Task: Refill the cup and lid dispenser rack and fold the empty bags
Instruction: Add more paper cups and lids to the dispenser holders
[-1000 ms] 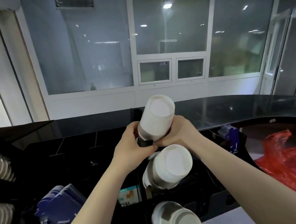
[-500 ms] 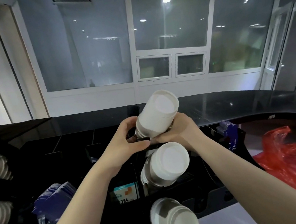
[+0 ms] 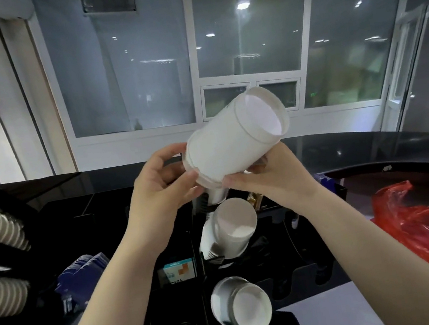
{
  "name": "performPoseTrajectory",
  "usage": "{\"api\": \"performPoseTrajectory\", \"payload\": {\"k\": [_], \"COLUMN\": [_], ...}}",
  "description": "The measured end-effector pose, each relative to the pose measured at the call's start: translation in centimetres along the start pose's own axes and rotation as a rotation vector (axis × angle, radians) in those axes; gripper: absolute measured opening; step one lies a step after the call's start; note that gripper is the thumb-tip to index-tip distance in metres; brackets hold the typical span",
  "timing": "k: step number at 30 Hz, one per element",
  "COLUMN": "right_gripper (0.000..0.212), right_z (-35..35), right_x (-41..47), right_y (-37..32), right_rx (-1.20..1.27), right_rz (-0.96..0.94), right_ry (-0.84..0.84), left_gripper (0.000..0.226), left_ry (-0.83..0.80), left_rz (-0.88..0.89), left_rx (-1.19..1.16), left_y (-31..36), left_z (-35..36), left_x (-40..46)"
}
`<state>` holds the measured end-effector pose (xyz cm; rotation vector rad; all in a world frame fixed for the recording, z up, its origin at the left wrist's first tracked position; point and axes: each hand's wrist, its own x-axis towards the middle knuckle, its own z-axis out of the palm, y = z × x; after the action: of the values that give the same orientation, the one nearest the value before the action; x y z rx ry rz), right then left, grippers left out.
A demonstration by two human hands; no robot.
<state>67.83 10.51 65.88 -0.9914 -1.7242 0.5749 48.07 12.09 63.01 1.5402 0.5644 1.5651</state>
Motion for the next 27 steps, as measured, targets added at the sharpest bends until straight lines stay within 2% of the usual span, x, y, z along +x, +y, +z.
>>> {"api": "performPoseTrajectory", "payload": {"k": [3,6,9,13,15,21,27], "right_gripper": [0.058,0.059,0.060,0.075,0.076,0.069,0.068], "right_z": [-0.5,-0.6,-0.8,-0.8,-0.6,0.1,1.6], "right_x": [-1.9,-3.9,-5.6,-8.3,-9.6,-13.7,-16.2], "right_y": [-0.9,-1.7,-1.7,-1.3,-1.1,0.0,2.4], "right_rx": [0.148,0.308,0.357,0.417,0.443,0.403,0.204], "right_rz": [-0.043,-0.106,-0.144,-0.209,-0.227,-0.113,0.025], "right_ry": [-0.025,0.030,0.089,0.070,0.074,0.114,0.221], "left_gripper": [0.035,0.035,0.036,0.036,0.038,0.033,0.029], "left_ry": [-0.006,-0.005,0.021,0.001,-0.021,-0.008,0.055], "left_rz": [-0.026,-0.042,-0.065,-0.057,-0.047,-0.119,-0.260], "left_rx": [-0.094,-0.103,-0.061,-0.010,0.026,0.091,0.192], "left_y": [0.5,0.5,0.2,0.0,-0.1,-0.4,-0.3], "left_z": [0.3,0.9,1.3,1.4,1.4,0.6,-1.6], "left_x": [-1.5,-3.1,-5.2,-8.3,-9.8,-13.5,-15.8]}}
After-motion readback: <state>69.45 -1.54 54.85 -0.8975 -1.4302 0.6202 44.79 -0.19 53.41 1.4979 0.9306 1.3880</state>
